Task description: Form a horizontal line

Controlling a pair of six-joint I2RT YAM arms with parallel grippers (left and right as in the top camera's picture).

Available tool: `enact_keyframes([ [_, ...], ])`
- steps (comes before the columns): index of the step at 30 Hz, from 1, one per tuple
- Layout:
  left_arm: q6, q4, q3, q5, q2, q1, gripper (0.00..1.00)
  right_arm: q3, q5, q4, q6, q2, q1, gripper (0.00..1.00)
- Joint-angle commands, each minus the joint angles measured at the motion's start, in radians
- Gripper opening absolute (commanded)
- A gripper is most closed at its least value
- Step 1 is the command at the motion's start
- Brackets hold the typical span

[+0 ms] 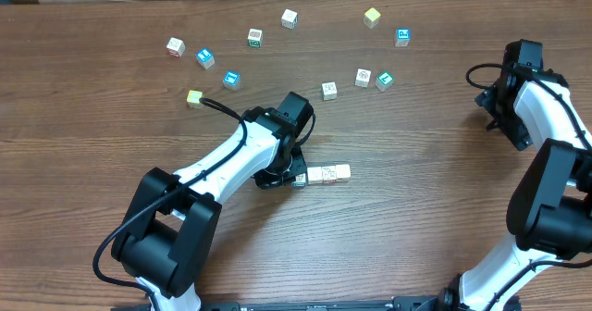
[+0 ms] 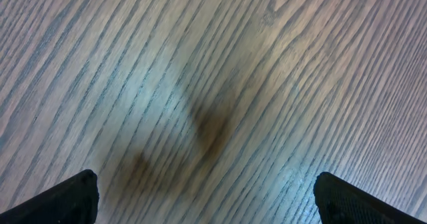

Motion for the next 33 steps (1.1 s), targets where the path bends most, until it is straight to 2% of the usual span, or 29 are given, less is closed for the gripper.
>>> enact_keyframes([
  [1, -0.014, 0.012, -0.008, 0.011, 0.002, -0.008, 0.04, 0.020, 0.011, 0.003, -0.001, 0.014, 0.001, 1.00],
  [33, -0.010, 0.046, -0.008, 0.015, 0.002, -0.008, 0.04, 0.020, 0.011, 0.003, -0.001, 0.014, 0.001, 1.00],
])
